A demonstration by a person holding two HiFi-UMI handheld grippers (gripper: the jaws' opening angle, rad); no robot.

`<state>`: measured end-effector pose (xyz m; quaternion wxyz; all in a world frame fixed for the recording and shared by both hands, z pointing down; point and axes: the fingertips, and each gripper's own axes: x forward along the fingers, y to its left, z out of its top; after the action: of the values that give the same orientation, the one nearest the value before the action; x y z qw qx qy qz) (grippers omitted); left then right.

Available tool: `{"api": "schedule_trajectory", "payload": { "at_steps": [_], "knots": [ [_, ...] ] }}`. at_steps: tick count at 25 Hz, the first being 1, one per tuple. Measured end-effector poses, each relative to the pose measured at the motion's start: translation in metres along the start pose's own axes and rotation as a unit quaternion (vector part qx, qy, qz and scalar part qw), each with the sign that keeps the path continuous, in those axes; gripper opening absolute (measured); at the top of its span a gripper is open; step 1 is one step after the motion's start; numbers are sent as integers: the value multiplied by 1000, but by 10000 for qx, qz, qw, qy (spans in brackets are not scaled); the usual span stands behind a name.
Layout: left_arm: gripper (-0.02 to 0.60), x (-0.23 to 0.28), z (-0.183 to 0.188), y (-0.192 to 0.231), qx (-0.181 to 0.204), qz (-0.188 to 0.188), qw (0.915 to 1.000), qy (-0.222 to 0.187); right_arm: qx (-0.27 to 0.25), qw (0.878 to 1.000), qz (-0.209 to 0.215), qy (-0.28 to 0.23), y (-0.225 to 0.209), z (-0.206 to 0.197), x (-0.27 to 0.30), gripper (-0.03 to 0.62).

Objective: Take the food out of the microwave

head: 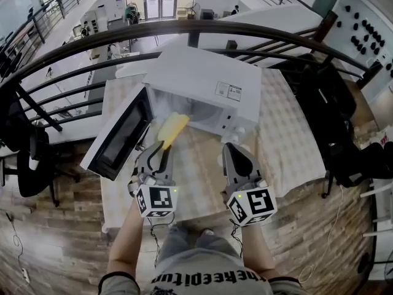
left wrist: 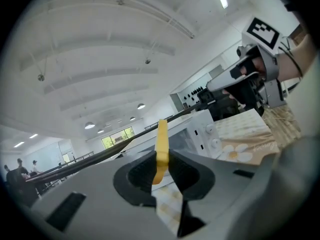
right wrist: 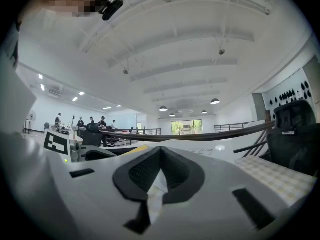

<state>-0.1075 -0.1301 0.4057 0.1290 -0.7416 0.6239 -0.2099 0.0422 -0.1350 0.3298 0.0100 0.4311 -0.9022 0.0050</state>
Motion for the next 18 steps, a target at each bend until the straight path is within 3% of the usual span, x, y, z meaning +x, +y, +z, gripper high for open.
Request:
{"api": "schedule_trajectory", "payload": {
  "at_steps": [7, 18],
  "knots": [
    [69, -21, 13, 10, -572, 159, 9982, -118, -8, 9999, 117, -57, 3, 6, -4, 5],
    [69, -55, 33, 23, -1426, 463, 9878, -424, 22, 9997, 211, -147, 0, 11, -17, 5]
  ]
}}
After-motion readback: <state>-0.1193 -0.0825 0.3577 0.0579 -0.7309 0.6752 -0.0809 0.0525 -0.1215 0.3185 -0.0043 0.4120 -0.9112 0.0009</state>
